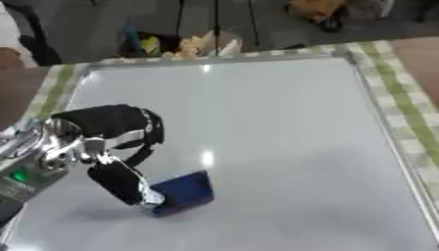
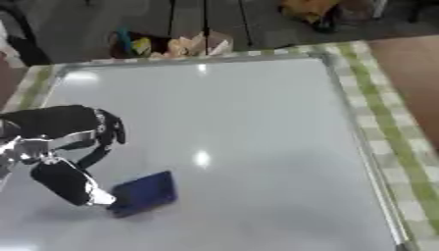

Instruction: Wipe the whiteboard clean with a brush.

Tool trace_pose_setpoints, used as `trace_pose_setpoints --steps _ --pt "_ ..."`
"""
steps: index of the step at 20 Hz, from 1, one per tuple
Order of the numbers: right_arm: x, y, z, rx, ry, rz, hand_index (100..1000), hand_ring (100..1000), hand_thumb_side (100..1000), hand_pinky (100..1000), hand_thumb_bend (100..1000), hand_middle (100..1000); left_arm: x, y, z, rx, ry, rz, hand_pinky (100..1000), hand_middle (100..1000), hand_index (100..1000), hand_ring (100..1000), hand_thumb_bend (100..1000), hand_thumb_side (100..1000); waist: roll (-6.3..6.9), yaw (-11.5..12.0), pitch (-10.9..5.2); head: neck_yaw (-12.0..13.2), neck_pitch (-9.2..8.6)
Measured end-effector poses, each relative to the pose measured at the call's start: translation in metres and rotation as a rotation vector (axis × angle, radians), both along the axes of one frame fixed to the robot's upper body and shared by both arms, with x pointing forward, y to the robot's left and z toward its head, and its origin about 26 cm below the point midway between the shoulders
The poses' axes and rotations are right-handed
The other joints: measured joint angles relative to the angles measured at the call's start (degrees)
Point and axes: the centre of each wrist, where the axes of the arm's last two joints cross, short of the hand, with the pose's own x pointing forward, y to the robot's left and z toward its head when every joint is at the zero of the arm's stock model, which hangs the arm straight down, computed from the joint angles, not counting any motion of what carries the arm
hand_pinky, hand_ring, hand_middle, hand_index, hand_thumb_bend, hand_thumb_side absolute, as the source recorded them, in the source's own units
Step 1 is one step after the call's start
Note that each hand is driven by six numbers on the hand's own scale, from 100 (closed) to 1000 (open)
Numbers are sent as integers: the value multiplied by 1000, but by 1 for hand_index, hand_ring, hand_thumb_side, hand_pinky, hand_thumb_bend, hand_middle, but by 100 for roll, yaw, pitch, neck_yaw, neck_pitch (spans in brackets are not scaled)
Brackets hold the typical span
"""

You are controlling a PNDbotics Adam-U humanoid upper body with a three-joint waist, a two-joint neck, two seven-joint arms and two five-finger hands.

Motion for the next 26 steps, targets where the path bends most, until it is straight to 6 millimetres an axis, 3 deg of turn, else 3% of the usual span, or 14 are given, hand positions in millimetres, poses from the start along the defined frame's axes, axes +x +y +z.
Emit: trace_pose_setpoints --steps 10,19,26 --pt "0 1 1 4 -3 8 683 586 766 627 100 534 -1 -14 -10 -99 14 -1 686 698 187 747 657 587 -30 15 7 6 3" --pt "1 2 0 9 2 11 684 585 766 628 100 532 -2 -17 -19 -117 28 13 671 849 173 787 648 552 -38 40 23 5 3" --pt "1 2 0 8 3 12 684 585 766 628 100 531 -2 -14 -26 -117 48 26 659 843 162 786 627 549 -40 42 30 2 2"
